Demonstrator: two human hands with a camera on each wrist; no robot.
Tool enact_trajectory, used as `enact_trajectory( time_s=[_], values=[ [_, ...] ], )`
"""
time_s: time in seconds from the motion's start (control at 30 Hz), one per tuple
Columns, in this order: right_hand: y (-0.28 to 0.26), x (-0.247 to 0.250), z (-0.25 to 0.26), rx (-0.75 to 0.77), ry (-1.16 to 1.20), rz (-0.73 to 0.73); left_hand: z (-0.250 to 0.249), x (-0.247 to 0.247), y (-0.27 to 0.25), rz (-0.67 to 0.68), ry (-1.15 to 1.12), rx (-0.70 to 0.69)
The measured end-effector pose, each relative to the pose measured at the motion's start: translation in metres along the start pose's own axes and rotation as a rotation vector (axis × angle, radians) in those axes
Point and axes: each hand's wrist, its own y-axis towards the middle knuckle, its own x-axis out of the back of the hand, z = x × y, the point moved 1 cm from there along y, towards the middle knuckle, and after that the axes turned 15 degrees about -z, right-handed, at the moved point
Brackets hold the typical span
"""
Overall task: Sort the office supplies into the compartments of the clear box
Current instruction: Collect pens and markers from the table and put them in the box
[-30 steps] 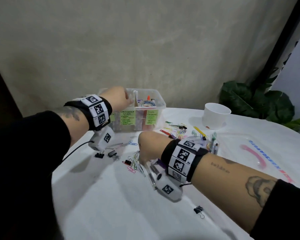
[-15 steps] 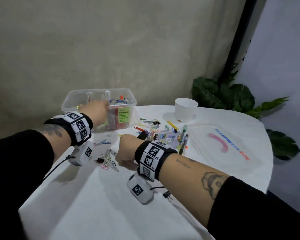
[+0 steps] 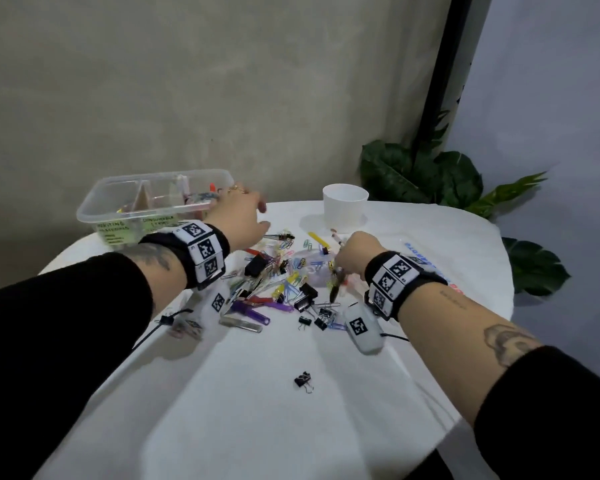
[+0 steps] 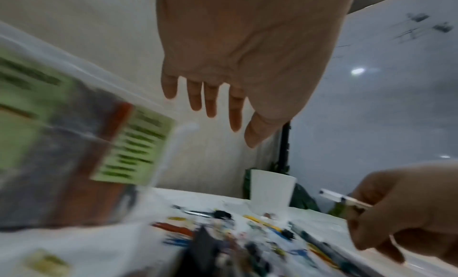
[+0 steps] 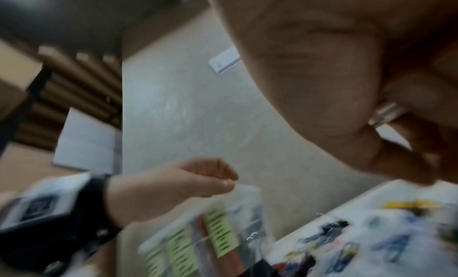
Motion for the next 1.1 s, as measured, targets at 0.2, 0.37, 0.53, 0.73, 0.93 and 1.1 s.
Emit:
enact_trajectory(
  time_s=[0.2,0.37,0.53,0.73,0.93,1.1],
  values=[
    [0.010,-0.013,-0.009,0.023,-0.062,-0.064,-0.089,-0.048,-0.001,0.367,-0.229,-0.159],
    [0.014,-0.015,-0.008,0.032,-0.083,-0.019,-0.126,-0.076,-0.005,0.569,0.009,-0.285],
    [0.015,-0.012,-0.012,0.047,-0.152,0.034,-0.128,-0.075,0.002,0.480,0.037,-0.214],
    [0.010,-0.015,-0.010,0.095,-0.234,0.120,-0.113,-0.066,0.002,0.464,0.105,-0.093],
    [0.010,-0.019,-0.010,0.076,-0.142,0.191,-0.096,-0.051,-0.003,0.551,0.126,-0.131],
    [0.010,-0.020,-0.012,0.099,-0.027,0.285,-0.065,-0.028,0.004,0.523,0.133,-0.122]
  ],
)
